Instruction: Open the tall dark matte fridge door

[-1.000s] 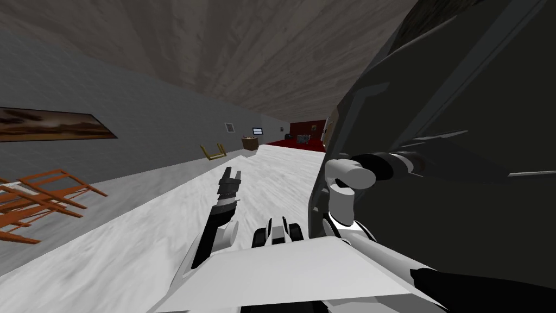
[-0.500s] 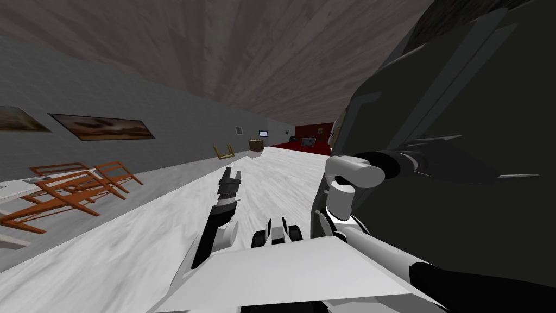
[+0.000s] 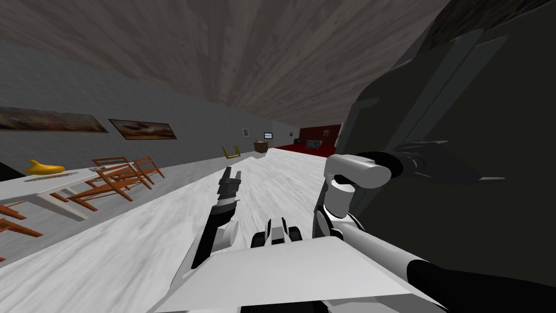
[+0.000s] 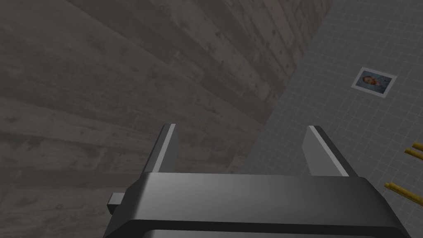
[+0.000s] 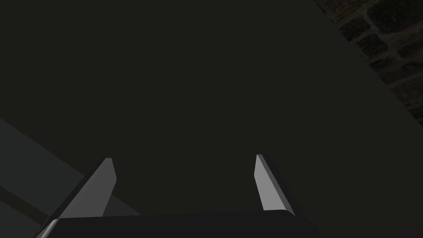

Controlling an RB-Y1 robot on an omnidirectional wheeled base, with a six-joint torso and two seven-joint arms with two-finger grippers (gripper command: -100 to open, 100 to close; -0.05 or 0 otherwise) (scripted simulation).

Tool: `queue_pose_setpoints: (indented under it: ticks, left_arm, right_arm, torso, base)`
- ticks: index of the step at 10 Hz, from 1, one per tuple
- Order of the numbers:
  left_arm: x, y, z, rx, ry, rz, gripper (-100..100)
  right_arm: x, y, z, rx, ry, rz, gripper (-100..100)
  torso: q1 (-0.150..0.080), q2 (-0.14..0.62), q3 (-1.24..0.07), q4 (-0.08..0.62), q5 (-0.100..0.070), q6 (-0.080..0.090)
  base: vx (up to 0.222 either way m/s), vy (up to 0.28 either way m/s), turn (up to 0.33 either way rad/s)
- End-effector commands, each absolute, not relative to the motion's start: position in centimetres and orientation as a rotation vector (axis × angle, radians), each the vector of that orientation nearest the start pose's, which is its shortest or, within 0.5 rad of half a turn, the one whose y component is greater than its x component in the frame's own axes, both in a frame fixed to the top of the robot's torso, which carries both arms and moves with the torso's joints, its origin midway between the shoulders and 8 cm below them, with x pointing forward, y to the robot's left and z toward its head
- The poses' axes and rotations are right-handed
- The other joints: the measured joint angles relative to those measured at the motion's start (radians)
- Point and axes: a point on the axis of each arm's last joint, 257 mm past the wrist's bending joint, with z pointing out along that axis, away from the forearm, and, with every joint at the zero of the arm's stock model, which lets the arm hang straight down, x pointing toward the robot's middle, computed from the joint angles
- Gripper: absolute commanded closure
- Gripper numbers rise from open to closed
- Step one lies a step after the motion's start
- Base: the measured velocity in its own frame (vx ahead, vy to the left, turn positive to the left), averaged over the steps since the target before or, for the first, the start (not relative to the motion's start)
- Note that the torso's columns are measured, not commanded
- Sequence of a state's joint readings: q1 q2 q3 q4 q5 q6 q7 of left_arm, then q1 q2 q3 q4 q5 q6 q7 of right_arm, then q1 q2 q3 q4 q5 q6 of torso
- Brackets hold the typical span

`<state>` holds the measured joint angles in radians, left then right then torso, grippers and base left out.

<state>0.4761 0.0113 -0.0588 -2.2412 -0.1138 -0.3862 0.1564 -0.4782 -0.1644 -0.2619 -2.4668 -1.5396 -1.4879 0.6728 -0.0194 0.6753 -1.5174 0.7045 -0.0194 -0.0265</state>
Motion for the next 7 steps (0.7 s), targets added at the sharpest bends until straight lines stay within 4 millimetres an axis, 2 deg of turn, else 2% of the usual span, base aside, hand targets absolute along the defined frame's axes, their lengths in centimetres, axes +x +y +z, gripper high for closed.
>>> queue_pose_setpoints:
  ticks: [1, 2, 3, 7]
  left_arm:
    - [37.5, 24.8, -0.9, -0.761, 0.738, -1.403, 0]
    - [37.5, 24.8, -0.9, -0.761, 0.738, -1.403, 0]
    - [37.5, 24.8, -0.9, -0.761, 0.738, -1.403, 0]
    - [37.5, 24.8, -0.9, -0.761, 0.738, -1.403, 0]
  right_arm:
    - [20.6, -50.4, 11.8, 0.677, -1.622, 1.674, -100]
    - [20.6, -50.4, 11.8, 0.677, -1.622, 1.674, -100]
    - [20.6, -50.4, 11.8, 0.677, -1.622, 1.674, -100]
    - [20.7, -49.3, 8.4, 0.785, -1.827, 1.671, -100]
  torso:
    - [0.0, 0.0, 0.0, 0.001, 0.001, 0.001]
    - [-0.001, -0.001, -0.001, -0.001, -0.001, -0.003]
    - [-0.006, 0.003, 0.001, 0.003, -0.001, 0.005]
    - [-0.043, 0.034, 0.023, 0.018, -0.014, 0.027]
  base:
    - [0.007, -0.012, 0.183]
    - [0.007, -0.007, 0.208]
    - [0.006, 0.033, 0.029]
    - [0.02, 0.011, 0.207]
